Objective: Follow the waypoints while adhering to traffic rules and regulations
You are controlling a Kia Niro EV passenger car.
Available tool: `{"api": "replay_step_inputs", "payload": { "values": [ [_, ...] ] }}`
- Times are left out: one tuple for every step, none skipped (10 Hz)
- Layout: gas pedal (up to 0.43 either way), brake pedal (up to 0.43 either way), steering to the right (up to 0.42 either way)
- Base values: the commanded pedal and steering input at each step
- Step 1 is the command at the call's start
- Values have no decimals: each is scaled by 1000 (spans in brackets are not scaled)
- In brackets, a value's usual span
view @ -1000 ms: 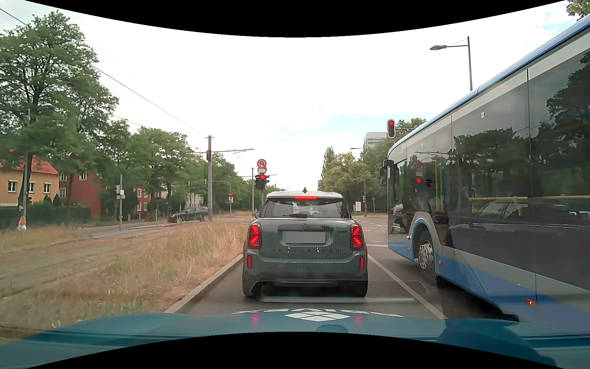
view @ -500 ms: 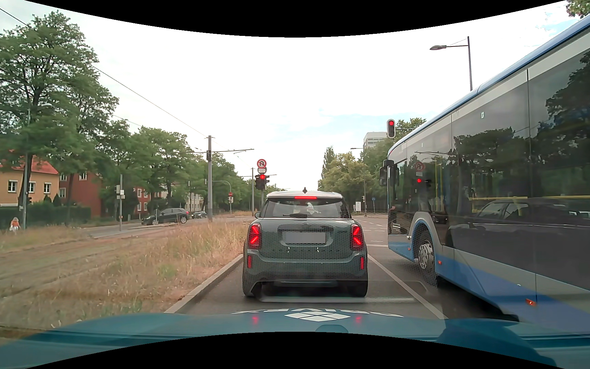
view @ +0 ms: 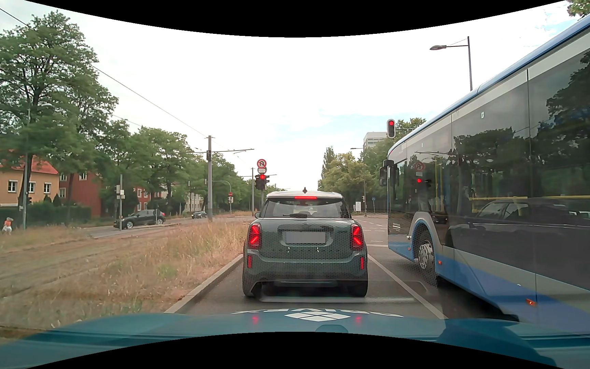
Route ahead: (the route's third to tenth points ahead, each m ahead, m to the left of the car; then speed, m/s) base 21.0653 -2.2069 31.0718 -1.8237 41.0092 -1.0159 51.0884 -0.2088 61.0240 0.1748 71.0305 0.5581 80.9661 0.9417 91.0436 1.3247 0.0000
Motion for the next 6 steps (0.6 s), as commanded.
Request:
{"api": "replay_step_inputs", "payload": {
  "values": [
    [0, 220, -3],
    [0, 220, -3],
    [0, 220, -3],
    [0, 220, -3],
    [0, 220, -3],
    [0, 220, -3]
  ]
}}
